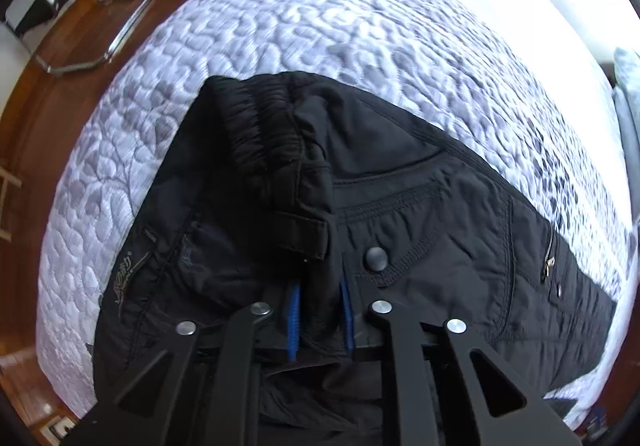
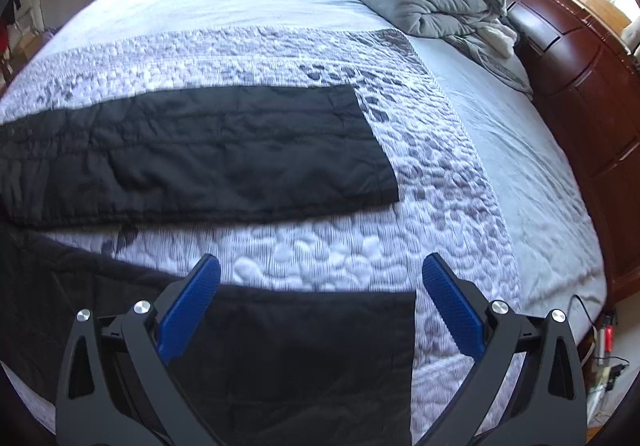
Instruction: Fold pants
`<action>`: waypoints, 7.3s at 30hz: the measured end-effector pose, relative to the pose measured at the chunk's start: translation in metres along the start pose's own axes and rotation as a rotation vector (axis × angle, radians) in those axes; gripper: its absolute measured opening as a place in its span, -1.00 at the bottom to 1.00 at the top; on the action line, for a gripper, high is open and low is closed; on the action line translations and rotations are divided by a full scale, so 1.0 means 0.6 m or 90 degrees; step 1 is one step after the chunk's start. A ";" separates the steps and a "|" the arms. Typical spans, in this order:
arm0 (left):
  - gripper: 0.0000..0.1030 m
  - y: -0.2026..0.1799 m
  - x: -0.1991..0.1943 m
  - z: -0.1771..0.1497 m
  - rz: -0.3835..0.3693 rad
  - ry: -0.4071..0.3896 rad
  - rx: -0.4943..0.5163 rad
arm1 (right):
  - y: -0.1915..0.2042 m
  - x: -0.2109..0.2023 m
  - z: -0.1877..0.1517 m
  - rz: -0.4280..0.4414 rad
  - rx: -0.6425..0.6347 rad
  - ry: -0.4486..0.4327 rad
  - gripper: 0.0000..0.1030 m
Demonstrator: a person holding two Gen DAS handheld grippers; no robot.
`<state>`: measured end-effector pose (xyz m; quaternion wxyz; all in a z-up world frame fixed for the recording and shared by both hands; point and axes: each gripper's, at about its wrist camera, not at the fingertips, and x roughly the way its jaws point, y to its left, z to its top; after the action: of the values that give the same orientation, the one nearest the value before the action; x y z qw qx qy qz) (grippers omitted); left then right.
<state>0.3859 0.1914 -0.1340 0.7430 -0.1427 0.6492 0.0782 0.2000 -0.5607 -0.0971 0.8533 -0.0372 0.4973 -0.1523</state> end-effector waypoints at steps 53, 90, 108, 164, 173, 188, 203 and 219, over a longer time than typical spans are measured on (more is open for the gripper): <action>-0.73 0.129 -0.204 -0.274 -0.166 -0.394 0.116 | -0.210 -0.109 0.029 0.226 0.166 -0.276 -0.81; 0.81 0.340 -0.051 -0.531 -0.370 -0.231 -0.356 | -0.231 -0.130 -0.370 0.166 0.338 -0.061 0.24; -0.48 0.337 -0.044 -0.483 -0.283 -0.232 -0.355 | -0.182 -0.149 -0.349 0.206 0.316 -0.080 0.25; 0.93 0.123 -0.016 -0.524 -0.147 -0.157 -0.092 | -0.153 -0.088 -0.246 0.430 0.552 -0.018 -0.92; 0.93 0.107 -0.006 -0.527 -0.107 -0.156 -0.052 | -0.154 -0.076 -0.291 0.410 0.511 0.020 -0.59; 0.93 0.075 -0.072 -0.546 -0.133 -0.177 -0.058 | -0.200 -0.086 -0.457 0.463 0.685 0.061 0.71; 0.93 0.121 -0.038 -0.549 -0.071 -0.156 -0.079 | -0.176 0.009 -0.407 0.462 0.722 0.066 0.35; 0.94 0.100 -0.012 -0.491 -0.052 -0.165 -0.091 | -0.285 -0.052 -0.298 0.411 0.629 -0.034 -0.77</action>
<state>0.0894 0.1566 -0.1680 0.8113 -0.2102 0.5340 0.1112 -0.0059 -0.6983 -0.1242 0.7850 0.5140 0.3318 -0.0972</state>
